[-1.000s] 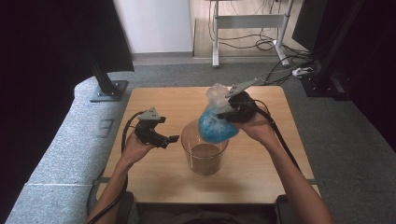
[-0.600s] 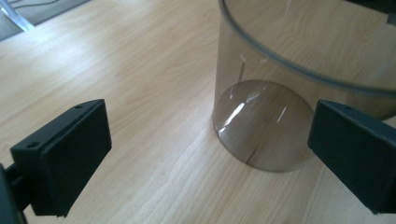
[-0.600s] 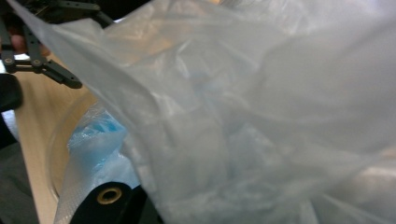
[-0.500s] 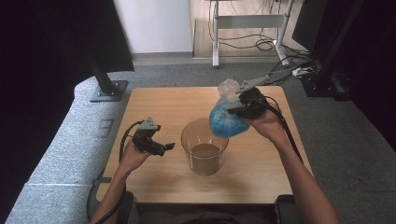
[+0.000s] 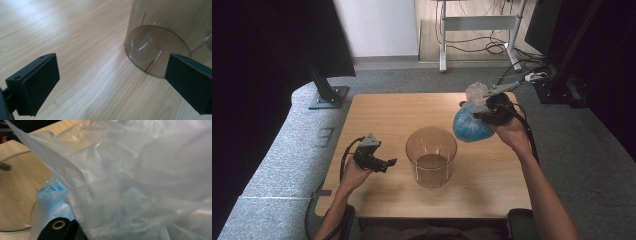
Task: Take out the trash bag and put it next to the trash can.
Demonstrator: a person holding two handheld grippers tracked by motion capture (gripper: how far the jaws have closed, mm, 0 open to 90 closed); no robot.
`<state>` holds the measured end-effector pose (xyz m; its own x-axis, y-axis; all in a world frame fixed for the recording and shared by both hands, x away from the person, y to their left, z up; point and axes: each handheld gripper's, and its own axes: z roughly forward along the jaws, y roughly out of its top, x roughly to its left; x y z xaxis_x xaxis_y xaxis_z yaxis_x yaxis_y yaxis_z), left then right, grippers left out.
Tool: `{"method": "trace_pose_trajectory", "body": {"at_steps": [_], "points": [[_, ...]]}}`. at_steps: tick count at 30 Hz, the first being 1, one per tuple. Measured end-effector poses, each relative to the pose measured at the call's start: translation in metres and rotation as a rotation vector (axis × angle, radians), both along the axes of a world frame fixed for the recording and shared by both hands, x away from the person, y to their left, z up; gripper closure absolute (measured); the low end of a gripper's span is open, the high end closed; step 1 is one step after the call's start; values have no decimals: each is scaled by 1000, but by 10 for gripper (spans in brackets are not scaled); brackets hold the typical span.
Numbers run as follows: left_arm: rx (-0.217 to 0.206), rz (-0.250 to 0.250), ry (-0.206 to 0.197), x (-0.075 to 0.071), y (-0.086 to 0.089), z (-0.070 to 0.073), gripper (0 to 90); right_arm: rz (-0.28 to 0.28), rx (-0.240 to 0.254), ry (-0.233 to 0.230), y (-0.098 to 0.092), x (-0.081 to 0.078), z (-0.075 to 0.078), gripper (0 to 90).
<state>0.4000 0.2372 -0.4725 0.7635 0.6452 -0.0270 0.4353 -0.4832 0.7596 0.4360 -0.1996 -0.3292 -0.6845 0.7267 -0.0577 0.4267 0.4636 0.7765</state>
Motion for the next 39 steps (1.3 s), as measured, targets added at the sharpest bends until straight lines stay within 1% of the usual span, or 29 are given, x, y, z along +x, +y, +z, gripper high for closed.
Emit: {"method": "trace_pose_trajectory", "body": {"at_steps": [4,8,9,12,16,23,27,29,33,34,35,39], "points": [[-3,11,8,0,2,-9,0,-40,-5,8,-9,7,-13,797],[-23,27,20,-2,3,-18,0,-75,-8,18,-16,15,-27,797],[-23,29,21,-2,3,-20,0,-82,-13,20,-17,17,-30,796],[5,36,25,-2,2,-28,0,-104,-28,25,-19,22,-41,791],[42,49,23,-2,0,-36,0,-120,-54,33,-18,30,-56,790],[104,50,29,-3,-1,-50,0,-147,-63,57,-17,45,-87,790],[116,52,40,-3,0,-56,0,-158,-73,71,-16,53,-103,790],[131,55,49,-2,0,-60,0,-164,-73,75,-16,57,-110,790],[198,61,54,-2,1,-67,0,-182,-75,89,-15,65,-125,790],[205,64,54,-2,1,-68,0,-185,-73,92,-14,67,-128,790],[205,65,60,-2,1,-69,0,-188,-72,93,-14,69,-131,789],[180,70,73,-1,3,-71,0,-192,-74,104,-10,77,-142,783]]}}
